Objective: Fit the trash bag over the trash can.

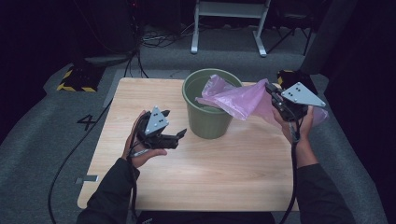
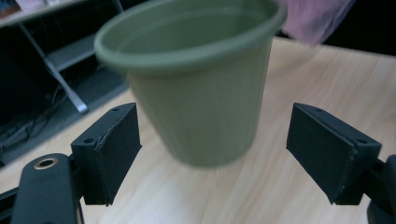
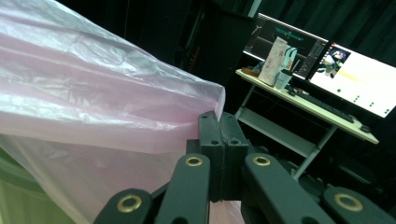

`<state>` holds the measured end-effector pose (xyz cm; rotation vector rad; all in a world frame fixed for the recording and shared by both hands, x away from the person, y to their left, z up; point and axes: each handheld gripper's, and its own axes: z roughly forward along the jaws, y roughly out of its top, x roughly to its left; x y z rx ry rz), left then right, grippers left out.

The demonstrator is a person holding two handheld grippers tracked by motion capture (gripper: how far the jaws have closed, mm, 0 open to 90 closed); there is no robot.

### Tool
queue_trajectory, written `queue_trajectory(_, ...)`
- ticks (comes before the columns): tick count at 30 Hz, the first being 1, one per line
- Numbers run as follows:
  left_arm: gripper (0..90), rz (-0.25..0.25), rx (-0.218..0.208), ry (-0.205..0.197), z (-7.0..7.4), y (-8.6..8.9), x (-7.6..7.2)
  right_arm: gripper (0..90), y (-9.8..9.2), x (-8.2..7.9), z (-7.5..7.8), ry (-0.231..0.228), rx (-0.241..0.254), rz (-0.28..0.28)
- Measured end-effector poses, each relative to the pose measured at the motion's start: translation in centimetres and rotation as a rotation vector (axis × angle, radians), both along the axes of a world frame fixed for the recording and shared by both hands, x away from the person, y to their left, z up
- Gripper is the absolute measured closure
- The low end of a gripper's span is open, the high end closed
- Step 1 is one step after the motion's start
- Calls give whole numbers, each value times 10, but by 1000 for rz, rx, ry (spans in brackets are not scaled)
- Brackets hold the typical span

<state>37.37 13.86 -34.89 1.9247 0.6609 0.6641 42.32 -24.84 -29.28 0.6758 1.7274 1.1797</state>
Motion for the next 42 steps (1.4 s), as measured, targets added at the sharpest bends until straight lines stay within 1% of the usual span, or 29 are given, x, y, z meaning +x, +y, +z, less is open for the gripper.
queue_trajectory(1,169,-13,-2,-9,5,-8,3,900,1,0,0,-2,-6,-2)
queue_trajectory(3,171,-15,12,-38,13,-18,7,900,4,1,1,-2,-7,1)
queue_trajectory(4,171,-26,-1,-45,19,-25,9,900,5,1,1,-2,-11,0)
queue_trajectory(5,177,-35,-2,-49,22,-28,10,900,7,2,1,-2,-17,-1)
queue_trajectory(7,176,-38,3,-76,30,-37,12,900,9,3,0,3,-19,0)
queue_trajectory(8,176,-52,3,-78,32,-40,14,900,11,5,-1,5,-25,-3)
queue_trajectory(9,176,-55,5,-79,34,-44,16,900,11,5,-1,5,-25,-3)
queue_trajectory(11,177,-52,16,-87,36,-51,21,900,13,6,-2,10,-25,1)
queue_trajectory(14,179,-48,16,-78,37,-57,32,900,15,7,-3,12,-29,0)
queue_trajectory(15,179,-40,18,-82,37,-58,34,900,15,7,-3,13,-25,1)
queue_trajectory(17,179,-20,16,-78,36,-59,41,900,16,8,-3,14,-32,0)
queue_trajectory(19,179,-11,-5,-69,36,-56,47,900,16,9,-3,14,-36,1)
queue_trajectory(22,173,2,-34,-68,40,-51,52,900,17,9,-4,17,-39,2)
queue_trajectory(24,172,-3,-48,-66,43,-48,57,900,17,10,-5,19,-45,5)
queue_trajectory(28,192,-23,-34,-70,48,-52,66,900,18,13,-5,18,-58,7)
queue_trajectory(29,214,-33,-31,-67,49,-53,68,900,18,13,-5,19,-62,9)
queue_trajectory(30,259,-27,-25,-73,49,-55,70,900,19,13,-5,18,-66,9)
queue_trajectory(32,363,-24,-17,-70,50,-57,73,900,21,13,-5,23,-78,18)
queue_trajectory(33,392,-16,-3,-70,50,-59,76,900,22,13,-5,24,-85,21)
queue_trajectory(34,521,-12,6,-68,49,-60,78,900,23,12,-6,22,-90,28)
queue_trajectory(35,521,-16,15,-66,49,-62,80,900,23,12,-6,22,-90,28)
queue_trajectory(36,543,-20,41,-61,48,-64,82,900,23,12,-6,25,-91,36)
queue_trajectory(38,616,-19,78,-50,46,-68,86,900,23,11,-7,31,-99,46)
queue_trajectory(39,633,-16,94,-49,44,-70,88,900,23,11,-9,34,-104,54)
queue_trajectory(40,674,-20,101,-39,42,-72,91,900,23,11,-12,43,-107,61)
queue_trajectory(42,679,-32,114,-8,38,-75,98,900,23,11,-13,48,-107,67)
